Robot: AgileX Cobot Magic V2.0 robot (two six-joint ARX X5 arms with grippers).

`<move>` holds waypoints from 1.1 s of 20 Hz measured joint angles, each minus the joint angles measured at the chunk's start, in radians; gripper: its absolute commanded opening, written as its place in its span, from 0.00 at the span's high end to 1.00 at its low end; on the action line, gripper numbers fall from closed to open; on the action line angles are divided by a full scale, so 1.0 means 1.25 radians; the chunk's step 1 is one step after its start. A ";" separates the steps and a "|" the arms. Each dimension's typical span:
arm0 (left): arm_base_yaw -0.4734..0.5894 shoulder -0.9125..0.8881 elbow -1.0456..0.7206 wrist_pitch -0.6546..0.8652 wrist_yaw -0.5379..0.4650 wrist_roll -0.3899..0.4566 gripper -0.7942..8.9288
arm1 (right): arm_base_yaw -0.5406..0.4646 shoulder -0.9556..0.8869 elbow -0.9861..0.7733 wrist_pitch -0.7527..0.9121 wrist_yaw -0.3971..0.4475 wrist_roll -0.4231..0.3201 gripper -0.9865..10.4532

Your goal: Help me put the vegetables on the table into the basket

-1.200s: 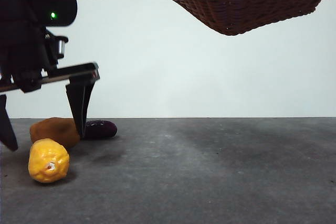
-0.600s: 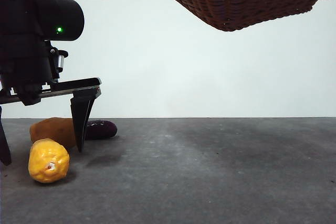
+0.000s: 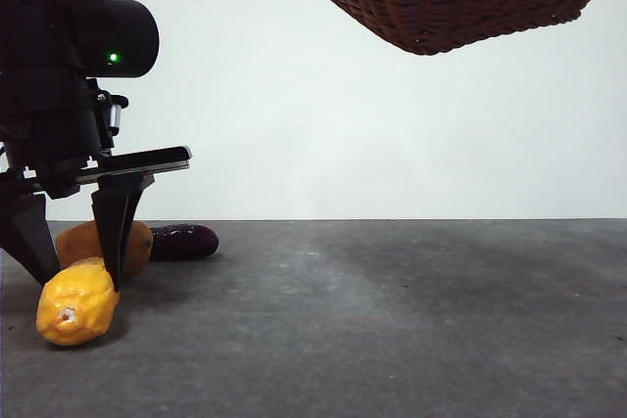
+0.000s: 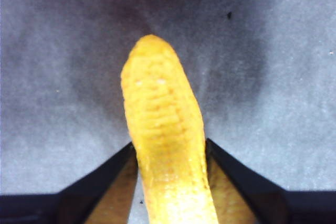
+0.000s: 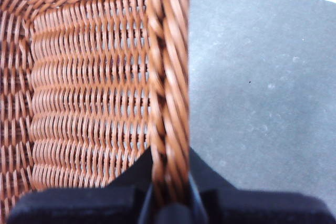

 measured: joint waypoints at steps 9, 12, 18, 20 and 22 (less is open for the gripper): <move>-0.001 -0.002 0.001 0.021 0.002 0.124 0.93 | 0.000 0.001 0.000 -0.047 0.001 -0.005 0.92; -0.014 -0.038 0.001 0.029 0.002 0.212 0.93 | 0.000 0.002 -0.019 -0.044 0.026 0.002 0.92; -0.068 -0.226 0.001 0.052 0.006 0.311 0.93 | -0.001 0.014 -0.195 0.059 0.040 0.065 0.92; -0.095 -0.305 0.001 0.051 0.006 0.323 0.93 | -0.001 0.014 -0.236 0.101 0.040 0.093 0.92; -0.124 -0.379 0.001 0.051 0.007 0.329 0.93 | -0.001 0.013 -0.275 0.143 0.040 0.120 0.92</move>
